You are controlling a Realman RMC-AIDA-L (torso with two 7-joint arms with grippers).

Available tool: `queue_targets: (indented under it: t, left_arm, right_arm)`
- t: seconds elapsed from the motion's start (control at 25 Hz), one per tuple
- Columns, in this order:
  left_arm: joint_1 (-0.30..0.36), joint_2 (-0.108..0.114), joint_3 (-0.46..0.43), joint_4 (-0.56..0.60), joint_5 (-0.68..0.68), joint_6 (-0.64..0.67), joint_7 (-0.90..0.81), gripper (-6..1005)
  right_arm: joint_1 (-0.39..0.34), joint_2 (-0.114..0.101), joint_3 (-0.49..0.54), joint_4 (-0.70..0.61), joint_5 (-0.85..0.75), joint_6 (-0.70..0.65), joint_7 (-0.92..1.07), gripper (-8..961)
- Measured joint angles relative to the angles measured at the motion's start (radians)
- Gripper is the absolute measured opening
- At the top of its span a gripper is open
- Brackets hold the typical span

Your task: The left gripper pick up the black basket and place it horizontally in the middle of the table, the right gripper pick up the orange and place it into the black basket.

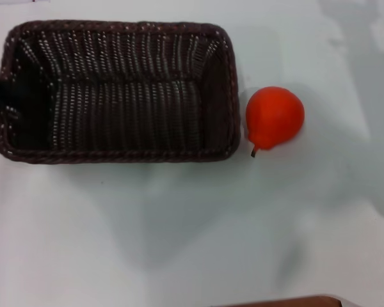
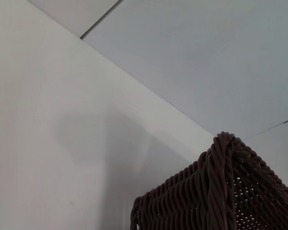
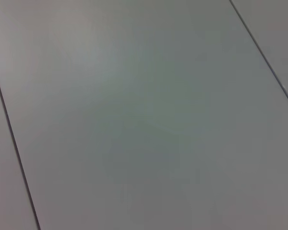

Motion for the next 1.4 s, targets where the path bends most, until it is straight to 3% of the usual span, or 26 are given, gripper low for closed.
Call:
queue_targets:
  t: [0.36,0.64,0.88,0.96,1.2,1.4]
  left_arm:
    - [0.036,-0.001,0.126,0.021,-0.065,0.072,-0.005,184]
    - [0.039,0.001,0.162,0.053,-0.076,0.075,-0.017,201]
    - [0.04,0.002,0.177,0.076,-0.08,0.07,-0.014,412]
    - [0.041,0.003,0.181,0.076,-0.085,0.064,-0.011,437]
    - [0.045,0.014,0.143,0.071,-0.101,0.043,0.058,510]
    - [0.035,0.016,0.008,0.054,-0.146,-0.027,0.233,535]
  right_arm:
    - [0.001,0.0,0.0,0.007,0.0,-0.001,0.0,941]
    - [-0.001,0.0,0.001,0.007,0.0,-0.002,0.0,941]
    - [-0.001,0.0,0.002,0.002,0.0,-0.002,0.0,942]
    - [-0.001,0.0,0.002,0.001,0.0,-0.002,0.0,942]
    - [-0.001,0.001,-0.005,-0.001,-0.003,-0.002,0.0,941]
    - [-0.004,-0.003,-0.015,0.017,-0.016,-0.001,0.068,941]
